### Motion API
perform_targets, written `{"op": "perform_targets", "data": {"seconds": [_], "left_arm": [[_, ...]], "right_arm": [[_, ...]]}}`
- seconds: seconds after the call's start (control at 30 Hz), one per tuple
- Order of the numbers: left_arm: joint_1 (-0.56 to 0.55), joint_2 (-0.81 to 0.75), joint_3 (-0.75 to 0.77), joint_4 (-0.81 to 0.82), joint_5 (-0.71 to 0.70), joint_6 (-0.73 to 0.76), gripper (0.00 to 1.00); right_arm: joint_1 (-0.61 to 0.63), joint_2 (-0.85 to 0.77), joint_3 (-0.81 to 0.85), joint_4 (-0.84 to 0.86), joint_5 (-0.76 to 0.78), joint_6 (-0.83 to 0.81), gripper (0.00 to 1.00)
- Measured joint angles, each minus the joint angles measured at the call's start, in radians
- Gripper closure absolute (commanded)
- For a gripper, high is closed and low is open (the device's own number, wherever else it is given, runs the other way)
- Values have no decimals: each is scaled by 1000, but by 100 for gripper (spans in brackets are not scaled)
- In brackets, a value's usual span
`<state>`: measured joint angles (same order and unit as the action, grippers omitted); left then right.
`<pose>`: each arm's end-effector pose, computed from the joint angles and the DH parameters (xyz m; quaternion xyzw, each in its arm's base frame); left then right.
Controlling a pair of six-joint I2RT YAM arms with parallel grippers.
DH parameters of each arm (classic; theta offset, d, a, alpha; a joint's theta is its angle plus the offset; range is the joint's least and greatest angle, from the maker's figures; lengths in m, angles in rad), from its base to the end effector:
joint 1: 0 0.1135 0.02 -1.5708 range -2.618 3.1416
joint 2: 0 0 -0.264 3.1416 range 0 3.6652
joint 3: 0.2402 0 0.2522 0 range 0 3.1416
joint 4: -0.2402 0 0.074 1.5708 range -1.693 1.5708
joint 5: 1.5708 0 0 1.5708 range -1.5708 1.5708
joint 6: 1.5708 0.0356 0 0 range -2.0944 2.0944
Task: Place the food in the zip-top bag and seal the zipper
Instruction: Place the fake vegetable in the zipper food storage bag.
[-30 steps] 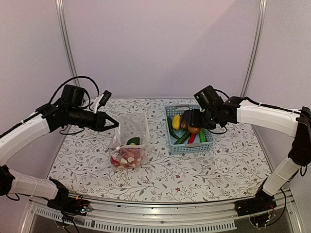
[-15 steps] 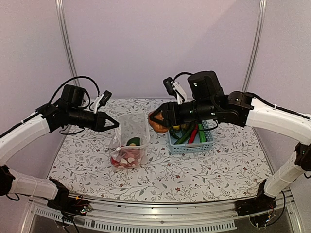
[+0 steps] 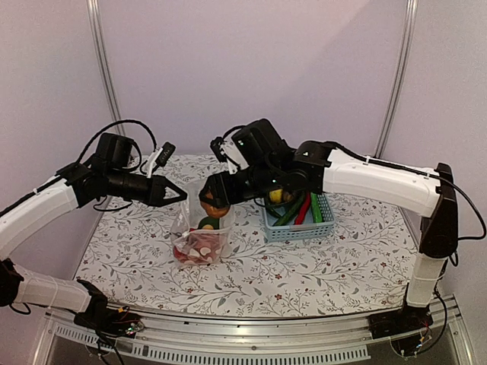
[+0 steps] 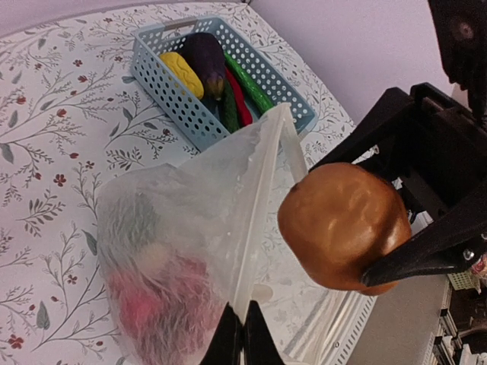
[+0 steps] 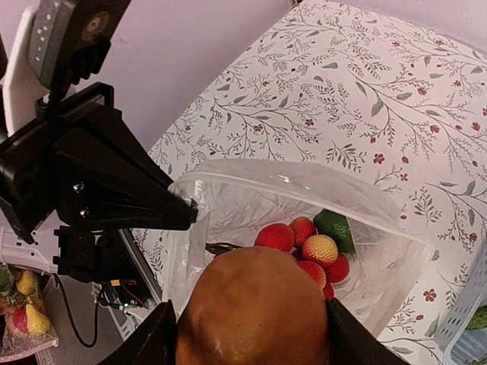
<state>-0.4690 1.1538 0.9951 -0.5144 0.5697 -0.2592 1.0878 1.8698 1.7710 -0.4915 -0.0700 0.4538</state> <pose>0.2105 -0.1282 0.3106 0.2118 0.8471 -0.3849 0.2990 0.2014 0.3894 0.3404 -0.2905 0.8326 0.3500 0.3161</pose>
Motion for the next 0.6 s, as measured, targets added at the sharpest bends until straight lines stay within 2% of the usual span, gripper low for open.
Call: {"op": "perform_targets", "data": {"seconds": [0.33, 0.5, 0.6], "left_arm": [[0, 0, -4, 1, 7, -1, 100], [0, 0, -5, 1, 7, -1, 100], [0, 0, -5, 2, 8, -2, 100]], "right_arm": [[84, 215, 319, -217, 285, -8, 45], [102, 288, 344, -280, 362, -10, 42], [100, 314, 344, -314, 386, -10, 37]]}}
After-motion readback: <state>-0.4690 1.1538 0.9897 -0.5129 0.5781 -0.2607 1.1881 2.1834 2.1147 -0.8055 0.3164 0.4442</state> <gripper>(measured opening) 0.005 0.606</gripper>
